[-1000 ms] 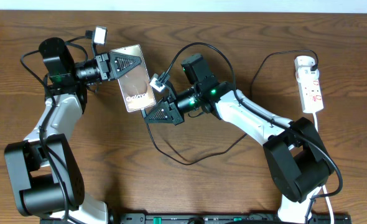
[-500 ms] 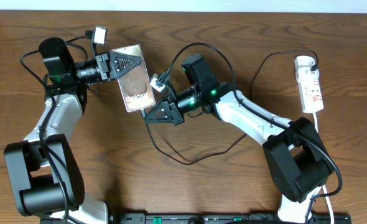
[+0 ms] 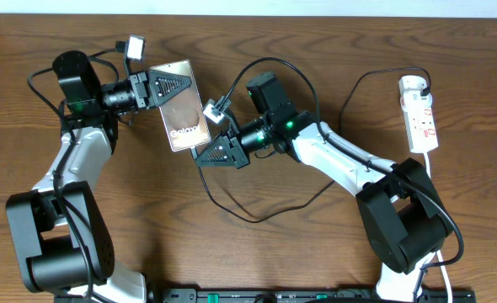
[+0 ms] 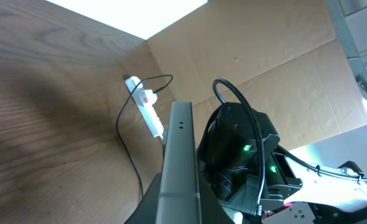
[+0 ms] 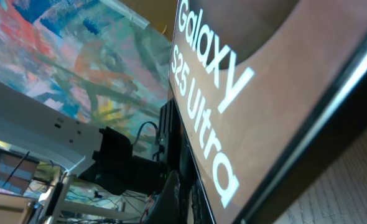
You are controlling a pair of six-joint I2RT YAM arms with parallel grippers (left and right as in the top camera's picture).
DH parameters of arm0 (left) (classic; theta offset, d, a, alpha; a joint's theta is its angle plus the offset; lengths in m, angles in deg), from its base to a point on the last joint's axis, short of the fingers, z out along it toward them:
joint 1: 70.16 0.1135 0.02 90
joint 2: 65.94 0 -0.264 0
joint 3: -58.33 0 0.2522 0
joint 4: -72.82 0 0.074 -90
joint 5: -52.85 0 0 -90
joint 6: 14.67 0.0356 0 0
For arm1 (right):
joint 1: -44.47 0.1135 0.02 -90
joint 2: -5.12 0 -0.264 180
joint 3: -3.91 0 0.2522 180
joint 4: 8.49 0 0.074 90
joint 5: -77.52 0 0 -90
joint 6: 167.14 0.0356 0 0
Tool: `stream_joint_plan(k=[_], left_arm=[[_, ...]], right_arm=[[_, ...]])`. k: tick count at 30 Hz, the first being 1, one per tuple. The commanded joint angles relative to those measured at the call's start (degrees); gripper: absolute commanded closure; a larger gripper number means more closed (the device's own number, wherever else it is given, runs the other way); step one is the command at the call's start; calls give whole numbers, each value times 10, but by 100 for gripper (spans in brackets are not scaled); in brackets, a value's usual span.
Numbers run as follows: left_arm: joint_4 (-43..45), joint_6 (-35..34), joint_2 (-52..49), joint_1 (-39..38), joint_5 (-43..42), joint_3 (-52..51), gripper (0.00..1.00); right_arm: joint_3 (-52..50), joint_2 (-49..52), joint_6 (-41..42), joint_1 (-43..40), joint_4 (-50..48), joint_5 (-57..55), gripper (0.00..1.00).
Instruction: Plug charger to phone and switch on socket
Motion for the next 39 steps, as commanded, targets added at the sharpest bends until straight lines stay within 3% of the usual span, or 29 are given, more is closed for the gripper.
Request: stream_joint_plan(k=[1,10,39], left_arm=[[3,27,12,-6,-19,-10,93],[3,33,12,-6,-19,-10,93],[-2,37,12,-28,-19,-12,93]], right_arm=[[5,5,20,-6,-17,18,99],[5,5,71,-6,-49,16,99],[5,5,83,-21,-80,16,99]])
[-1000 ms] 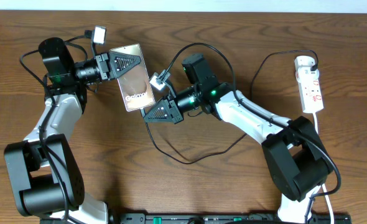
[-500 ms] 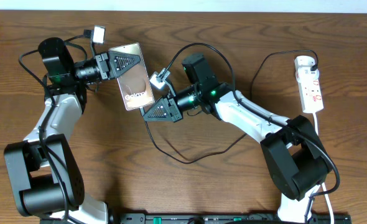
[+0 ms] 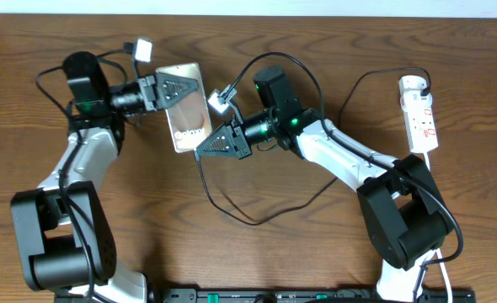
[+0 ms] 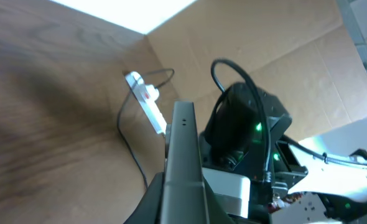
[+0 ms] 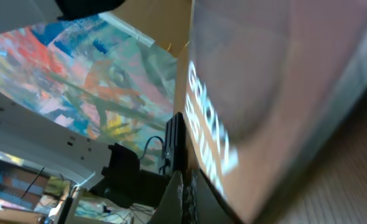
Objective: Plug charger to phone and switch on socket
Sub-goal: 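Open the right gripper and withdraw it from the phone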
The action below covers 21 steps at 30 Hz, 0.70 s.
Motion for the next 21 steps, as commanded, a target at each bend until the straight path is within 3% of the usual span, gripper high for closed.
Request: stream_joint_plan(k=[1,10,17,21], left_arm=[[3,1,12,-3,-31,-1,93],[3,2,12,-3,-31,-1,93],[3,2,12,2,-31,-1,93],[3,3,12,9,-31,-1,93]], right_arm=[[9,-3,3,-3,-1,-5,99],[9,-3,3,-3,-1,-5,98],[9,-3,3,-3,-1,-5,72],[9,-3,3,-3,-1,-5,45]])
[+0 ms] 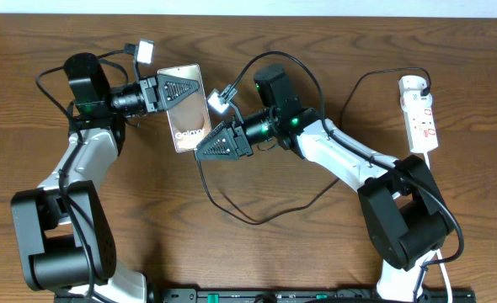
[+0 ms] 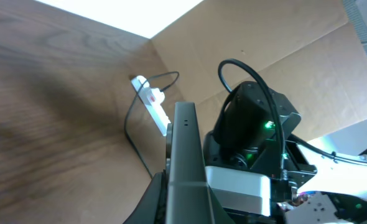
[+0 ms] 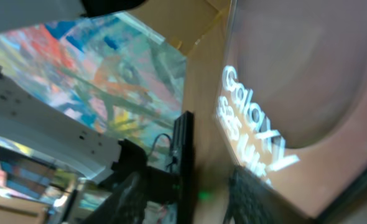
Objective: Plug charger to phone and switch on socket
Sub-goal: 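Open the right gripper and withdraw it from the phone, then lower the phone flat onto the table with the left gripper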
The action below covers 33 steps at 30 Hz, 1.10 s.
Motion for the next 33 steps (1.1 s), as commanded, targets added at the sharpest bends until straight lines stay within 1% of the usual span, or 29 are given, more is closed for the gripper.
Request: stream_joint_plan(k=[1,3,4,5,19,25,27,30,33], left_arm=[[3,-17,12,5,-38,0,93],[3,-17,12,9,-38,0,93],[3,-17,12,12,-38,0,93],[2,-14,12,17,-38,0,93],[2,-12,12,63,-38,0,93],[2,-13,12,87,-38,0,93],[1,-13,12,96,-38,0,93],[-29,-11,12,112,-21,0,93],[-96,14,12,125,30,-2,93]], right_arm=[[7,-2,0,-3,3,-26,36],[7,-2,0,-3,3,-24,18],[7,-2,0,-3,3,-23,11],[7,-2,0,-3,3,-19,1],[7,-2,-11,-22,2,32,1],[7,-2,-11,-36,2,29,1],[7,-2,-5,-42,8,11,1],[7,-2,21,-52,30,-42,1],[7,-2,30,-63,62,-82,1]])
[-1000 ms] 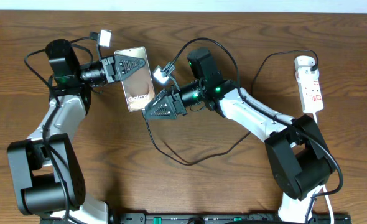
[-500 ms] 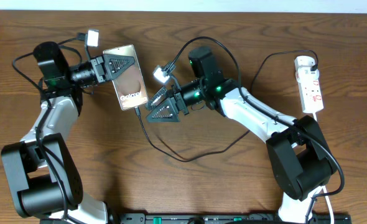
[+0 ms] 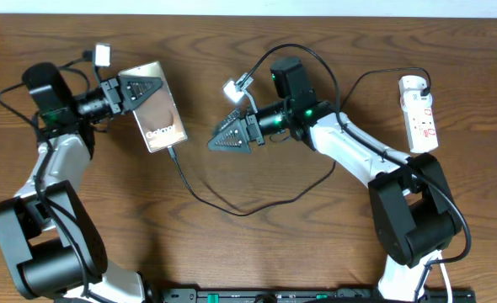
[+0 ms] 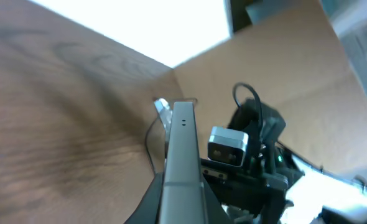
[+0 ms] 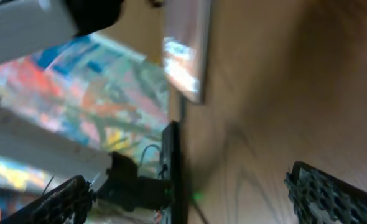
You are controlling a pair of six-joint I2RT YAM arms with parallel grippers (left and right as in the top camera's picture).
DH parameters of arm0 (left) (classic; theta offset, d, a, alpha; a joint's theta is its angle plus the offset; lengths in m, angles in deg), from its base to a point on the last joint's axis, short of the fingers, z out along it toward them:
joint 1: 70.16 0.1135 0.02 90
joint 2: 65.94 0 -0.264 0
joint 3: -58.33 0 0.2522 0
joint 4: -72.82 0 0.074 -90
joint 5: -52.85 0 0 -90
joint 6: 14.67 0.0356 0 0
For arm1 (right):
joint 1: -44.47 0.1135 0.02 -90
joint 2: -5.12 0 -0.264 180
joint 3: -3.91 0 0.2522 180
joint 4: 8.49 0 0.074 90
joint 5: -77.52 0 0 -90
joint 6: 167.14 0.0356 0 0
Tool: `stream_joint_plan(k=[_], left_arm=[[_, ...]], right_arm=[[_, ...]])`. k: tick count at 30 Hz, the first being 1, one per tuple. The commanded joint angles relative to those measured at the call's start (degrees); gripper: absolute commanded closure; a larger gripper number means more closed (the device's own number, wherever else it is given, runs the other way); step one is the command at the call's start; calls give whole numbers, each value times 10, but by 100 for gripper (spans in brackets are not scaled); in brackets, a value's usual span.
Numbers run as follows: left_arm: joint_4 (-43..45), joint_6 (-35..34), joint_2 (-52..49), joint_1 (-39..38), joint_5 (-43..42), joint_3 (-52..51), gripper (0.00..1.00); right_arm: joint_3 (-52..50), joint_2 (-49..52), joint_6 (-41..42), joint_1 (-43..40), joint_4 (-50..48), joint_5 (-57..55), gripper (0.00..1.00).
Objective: Plug charger to phone and switch on socket
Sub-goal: 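Lower the phone flat onto the table with the left gripper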
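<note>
The phone [image 3: 156, 119] shows a "Galaxy" screen and sits at the upper left, with my left gripper [image 3: 143, 91] shut on its top end. In the left wrist view the phone [image 4: 182, 155] is edge-on between the left gripper [image 4: 182, 202] jaws. The black charger cable [image 3: 232, 210] runs from the phone's lower end [image 3: 172, 151] in a loop towards the white socket strip [image 3: 419, 114]. My right gripper [image 3: 219, 141] stands open to the right of the phone, holding nothing. In the right wrist view its fingers [image 5: 329, 196] are wide apart and the phone [image 5: 183, 56] is blurred, far off.
The socket strip lies at the table's far right edge, with a black plug [image 3: 422, 84] in its top outlet. The cable loop crosses the table's middle under the right arm [image 3: 350, 151]. The robot base rail [image 3: 257, 295] runs along the front edge.
The left gripper has moved the phone to the left. The right gripper, then partly open at the phone's lower end, now stands fully open and well apart from it. The cable stays in the phone.
The left gripper held the phone near the table's middle while the right gripper was shut at its lower end with the cable. Then the right jaws had parted there. Now the phone is further left with the cable attached, and the right gripper is open and away.
</note>
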Motion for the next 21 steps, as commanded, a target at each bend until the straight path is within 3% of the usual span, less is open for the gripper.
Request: stream_joint_plan(k=[1,9,13,21], left_arm=[[-60,26,12,16,50,0,93],[-335,207,12,10,226,0,93],[-413,228,12,10,319,0,93],[-457,229,12,1,402,-13,93]], right_arm=[[3,4,19,-17,25,-63,1],[3,4,3,-28,78,-123,1],[3,4,-3,-28,92,-151,1],[3,4,-8,-28,97,-152,1]])
